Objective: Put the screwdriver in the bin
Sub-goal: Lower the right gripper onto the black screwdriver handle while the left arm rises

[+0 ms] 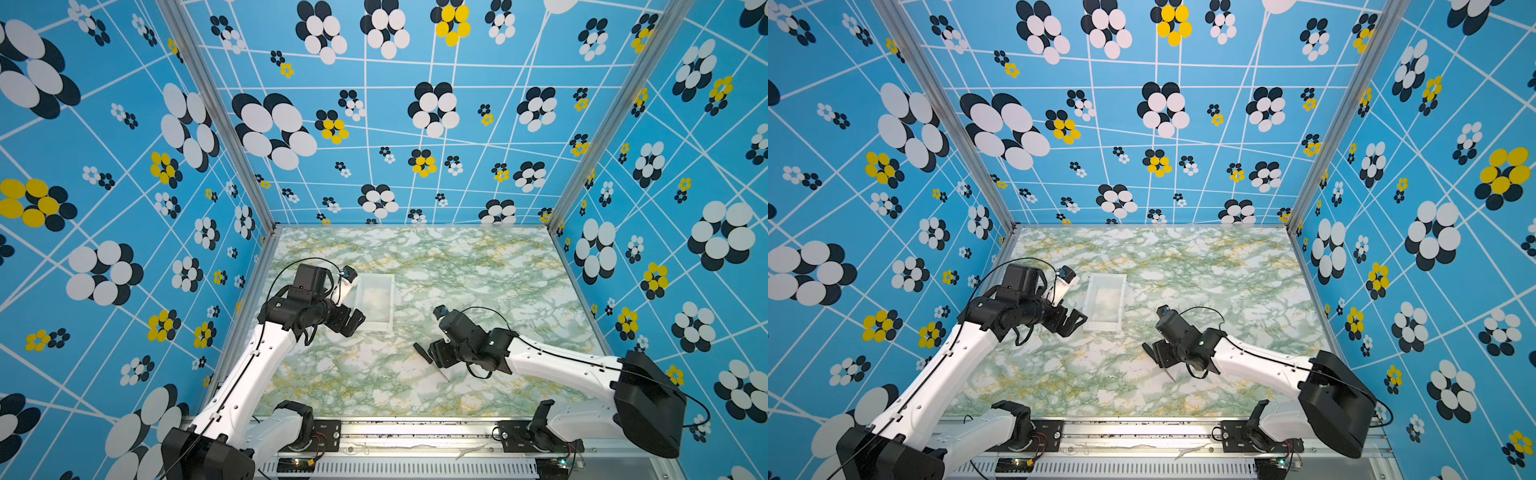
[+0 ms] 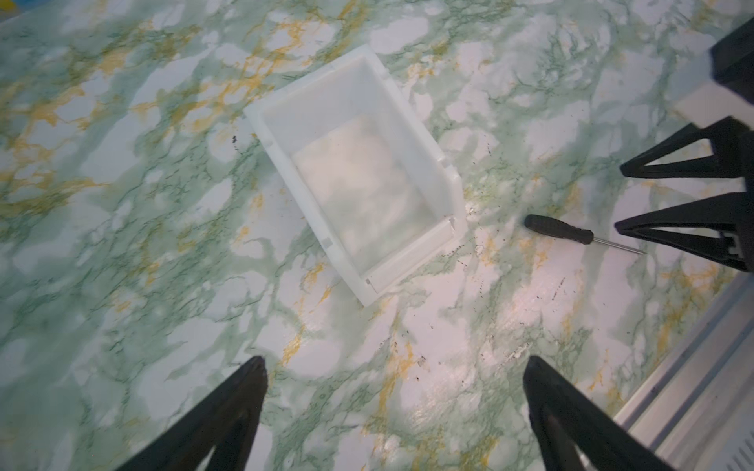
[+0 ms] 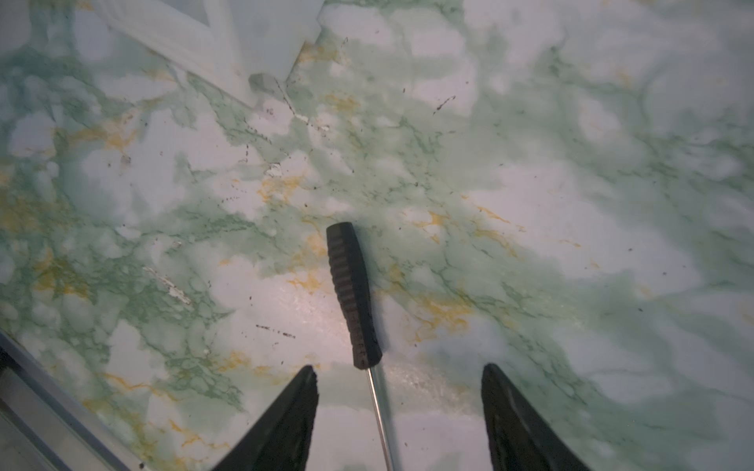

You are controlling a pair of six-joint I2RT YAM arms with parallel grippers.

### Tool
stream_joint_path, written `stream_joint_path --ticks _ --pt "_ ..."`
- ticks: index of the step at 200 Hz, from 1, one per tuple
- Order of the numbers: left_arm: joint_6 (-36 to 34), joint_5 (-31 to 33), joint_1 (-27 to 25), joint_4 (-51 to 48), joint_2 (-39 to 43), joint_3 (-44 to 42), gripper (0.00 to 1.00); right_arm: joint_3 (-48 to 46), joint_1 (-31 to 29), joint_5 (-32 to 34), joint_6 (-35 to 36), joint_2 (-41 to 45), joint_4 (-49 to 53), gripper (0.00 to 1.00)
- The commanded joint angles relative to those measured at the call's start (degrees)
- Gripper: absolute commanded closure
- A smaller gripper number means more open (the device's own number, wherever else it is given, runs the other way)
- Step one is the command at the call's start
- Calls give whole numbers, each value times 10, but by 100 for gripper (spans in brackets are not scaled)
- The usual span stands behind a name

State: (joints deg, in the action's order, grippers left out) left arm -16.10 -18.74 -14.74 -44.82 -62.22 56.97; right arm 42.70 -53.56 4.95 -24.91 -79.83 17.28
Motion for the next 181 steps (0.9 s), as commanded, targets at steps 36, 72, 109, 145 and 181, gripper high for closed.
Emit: stream_joint_path --ticks 36,72,109,145,181 --pt "-26 1 -7 -21 14 -16 1 104 -25 6 6 -132 23 46" --pt "-24 6 -6 -19 16 -18 1 133 -26 42 20 -170 54 48" --pt "-24 10 -6 -25 15 -14 1 141 -26 50 25 -187 59 50" --pt "-25 14 -5 -30 19 -6 1 128 -26 52 20 -185 59 55" --pt "-23 9 -4 -29 22 -9 1 111 -27 43 13 -182 50 57"
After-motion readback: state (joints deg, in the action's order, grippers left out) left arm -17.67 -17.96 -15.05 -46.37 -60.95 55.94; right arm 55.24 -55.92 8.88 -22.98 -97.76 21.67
